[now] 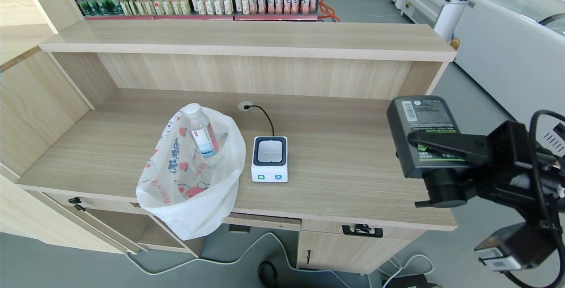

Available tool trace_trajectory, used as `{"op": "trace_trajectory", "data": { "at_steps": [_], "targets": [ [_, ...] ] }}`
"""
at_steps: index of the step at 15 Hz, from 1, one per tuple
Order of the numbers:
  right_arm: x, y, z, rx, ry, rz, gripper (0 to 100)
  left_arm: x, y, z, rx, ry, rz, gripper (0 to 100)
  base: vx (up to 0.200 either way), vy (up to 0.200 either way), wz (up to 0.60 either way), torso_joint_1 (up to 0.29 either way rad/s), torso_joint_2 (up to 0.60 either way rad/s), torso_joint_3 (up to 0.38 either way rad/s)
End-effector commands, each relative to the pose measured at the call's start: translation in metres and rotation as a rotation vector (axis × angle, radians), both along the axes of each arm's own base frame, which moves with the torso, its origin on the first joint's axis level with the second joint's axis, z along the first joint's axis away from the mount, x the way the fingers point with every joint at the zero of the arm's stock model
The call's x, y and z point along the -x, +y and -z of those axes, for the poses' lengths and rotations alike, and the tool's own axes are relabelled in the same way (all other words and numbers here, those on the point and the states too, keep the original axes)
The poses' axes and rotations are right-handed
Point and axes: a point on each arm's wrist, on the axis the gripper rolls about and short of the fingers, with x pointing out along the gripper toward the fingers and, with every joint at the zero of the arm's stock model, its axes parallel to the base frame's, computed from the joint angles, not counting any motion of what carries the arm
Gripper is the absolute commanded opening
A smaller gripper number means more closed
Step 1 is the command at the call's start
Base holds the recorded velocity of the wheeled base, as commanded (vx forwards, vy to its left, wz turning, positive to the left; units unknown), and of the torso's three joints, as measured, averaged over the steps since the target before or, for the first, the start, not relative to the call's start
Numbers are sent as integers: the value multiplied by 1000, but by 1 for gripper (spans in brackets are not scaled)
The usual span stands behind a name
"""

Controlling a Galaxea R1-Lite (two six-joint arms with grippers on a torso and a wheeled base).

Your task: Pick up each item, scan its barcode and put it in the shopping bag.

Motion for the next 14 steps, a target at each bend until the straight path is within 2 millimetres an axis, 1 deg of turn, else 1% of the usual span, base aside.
{"op": "trace_trajectory", "data": {
  "at_steps": [1, 2, 3, 5, 7, 8, 11, 14],
  "targets": [
    [33, 17, -16, 3, -249, -116, 0, 0, 0, 0, 0, 0, 1, 100, 0, 0, 0, 0, 0, 0],
    [45, 40, -11, 32, -385, -236, 0, 0, 0, 0, 0, 0, 1, 100, 0, 0, 0, 0, 0, 0],
    [55, 54, -8, 38, -460, -310, 0, 0, 0, 0, 0, 0, 1, 100, 0, 0, 0, 0, 0, 0],
    [67, 74, 1, 42, -530, -441, 0, 0, 0, 0, 0, 0, 1, 100, 0, 0, 0, 0, 0, 0],
    [76, 79, 0, 30, -583, -486, 0, 0, 0, 0, 0, 0, 1, 100, 0, 0, 0, 0, 0, 0],
    [76, 79, 0, 27, -588, -488, 0, 0, 0, 0, 1, 0, 1, 100, 0, 0, 0, 0, 0, 0],
    [78, 77, -3, 18, -603, -495, 0, 0, 0, 0, 1, 0, 1, 100, 0, 0, 0, 0, 0, 0],
    [75, 74, -9, 8, -603, -474, 0, 0, 0, 0, 1, 0, -1, 100, 0, 0, 0, 0, 0, 0]
  ]
}}
